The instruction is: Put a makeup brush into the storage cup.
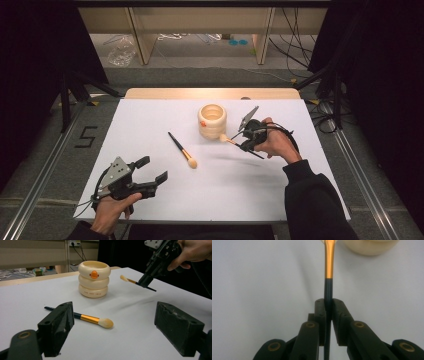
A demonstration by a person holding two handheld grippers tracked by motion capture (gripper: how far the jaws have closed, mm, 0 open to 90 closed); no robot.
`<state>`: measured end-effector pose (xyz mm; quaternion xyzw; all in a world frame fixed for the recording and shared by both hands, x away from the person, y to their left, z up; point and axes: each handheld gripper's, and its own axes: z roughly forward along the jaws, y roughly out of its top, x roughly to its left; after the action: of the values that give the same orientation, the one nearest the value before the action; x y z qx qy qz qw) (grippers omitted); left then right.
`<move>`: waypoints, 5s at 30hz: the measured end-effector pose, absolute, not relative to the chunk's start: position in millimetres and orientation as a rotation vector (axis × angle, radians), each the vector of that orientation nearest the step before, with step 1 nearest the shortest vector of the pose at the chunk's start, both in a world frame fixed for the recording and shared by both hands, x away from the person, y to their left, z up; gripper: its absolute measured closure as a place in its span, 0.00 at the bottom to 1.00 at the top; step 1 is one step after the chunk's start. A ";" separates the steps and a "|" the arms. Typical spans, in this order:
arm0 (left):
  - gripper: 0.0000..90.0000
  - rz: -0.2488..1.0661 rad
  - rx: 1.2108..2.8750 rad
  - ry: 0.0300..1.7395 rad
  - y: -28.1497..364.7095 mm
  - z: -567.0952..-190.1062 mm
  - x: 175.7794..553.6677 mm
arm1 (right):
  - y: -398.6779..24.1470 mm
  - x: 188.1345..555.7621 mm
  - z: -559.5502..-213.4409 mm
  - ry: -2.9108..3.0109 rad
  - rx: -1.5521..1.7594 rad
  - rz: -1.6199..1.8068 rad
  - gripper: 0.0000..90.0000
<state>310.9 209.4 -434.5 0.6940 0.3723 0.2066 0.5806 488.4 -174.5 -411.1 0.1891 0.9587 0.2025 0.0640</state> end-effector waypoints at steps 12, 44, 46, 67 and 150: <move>0.17 0.480 1.617 0.874 210.5 -434.4 311.1 | -184.8 490.6 -397.2 2.756 0.627 0.862 0.93; 0.17 0.478 1.612 0.879 211.8 -434.8 312.1 | -196.7 502.3 -372.4 2.323 0.749 1.538 0.93; 0.17 0.477 1.611 0.879 212.0 -435.0 312.2 | -196.5 504.1 -371.5 2.308 0.756 1.548 0.93; 0.18 0.478 1.606 0.889 212.8 -435.0 312.0 | -173.2 527.5 -365.0 2.145 0.792 1.692 0.93; 0.18 0.477 1.602 0.892 214.7 -434.8 311.8 | -121.1 567.2 -410.3 2.158 0.873 1.666 0.92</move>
<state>311.8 214.7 -434.8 0.6866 0.3821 0.2042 0.5839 567.2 -121.1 -410.3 0.3019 0.7466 0.5763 0.1390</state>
